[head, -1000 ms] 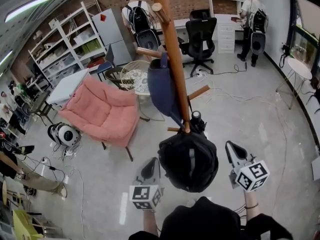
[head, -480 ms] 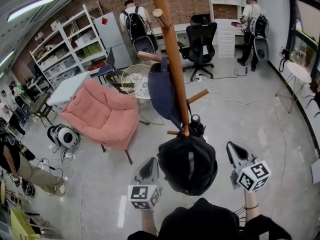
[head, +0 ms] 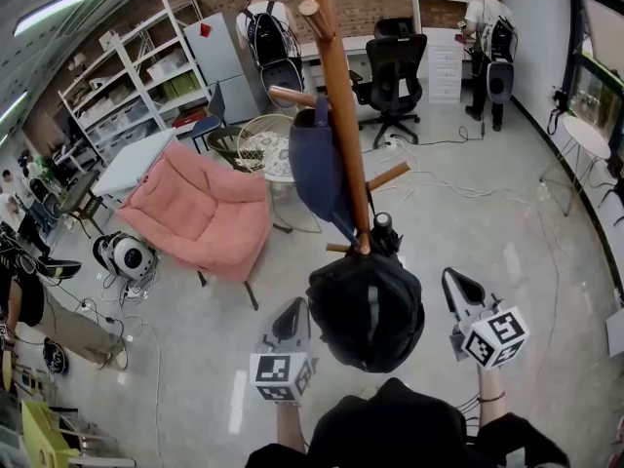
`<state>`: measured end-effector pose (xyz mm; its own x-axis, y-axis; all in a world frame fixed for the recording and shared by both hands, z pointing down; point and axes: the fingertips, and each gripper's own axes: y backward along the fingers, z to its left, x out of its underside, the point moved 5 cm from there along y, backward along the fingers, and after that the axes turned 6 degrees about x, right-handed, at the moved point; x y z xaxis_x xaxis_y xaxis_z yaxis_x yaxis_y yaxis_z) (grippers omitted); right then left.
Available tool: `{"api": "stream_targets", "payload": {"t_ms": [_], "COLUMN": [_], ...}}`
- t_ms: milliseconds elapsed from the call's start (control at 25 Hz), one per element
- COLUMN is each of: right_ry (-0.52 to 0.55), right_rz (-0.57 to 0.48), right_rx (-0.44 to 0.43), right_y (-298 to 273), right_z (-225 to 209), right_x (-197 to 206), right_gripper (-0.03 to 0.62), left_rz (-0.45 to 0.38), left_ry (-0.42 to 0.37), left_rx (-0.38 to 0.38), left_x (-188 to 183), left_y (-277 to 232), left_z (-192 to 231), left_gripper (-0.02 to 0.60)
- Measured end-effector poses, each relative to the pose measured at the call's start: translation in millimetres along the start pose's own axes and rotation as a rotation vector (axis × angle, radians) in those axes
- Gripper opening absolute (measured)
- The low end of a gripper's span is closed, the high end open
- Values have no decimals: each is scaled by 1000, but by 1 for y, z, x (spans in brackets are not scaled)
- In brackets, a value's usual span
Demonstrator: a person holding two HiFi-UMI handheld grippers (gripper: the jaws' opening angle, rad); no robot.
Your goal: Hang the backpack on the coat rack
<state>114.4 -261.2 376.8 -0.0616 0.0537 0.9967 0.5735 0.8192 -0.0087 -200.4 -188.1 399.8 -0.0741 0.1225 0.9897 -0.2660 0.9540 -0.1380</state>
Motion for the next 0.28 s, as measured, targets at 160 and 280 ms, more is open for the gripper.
{"api": "stream_targets", "payload": {"t_ms": [160,280], "right_ry": [15,9], "right_rz": [-10,-16], "right_rx": [-9,-10], "right_y": [-1,-3], "right_z": [1,2], "right_x": [-3,-2], "right_gripper": [13,14], "left_rz": [0,-2], "left_ry": [-7,-10], "left_rx": [-7,-8], "left_x": [-1,-2], "left_y": [-1,-3], "left_z": [0,0], "left_gripper": [15,15]}}
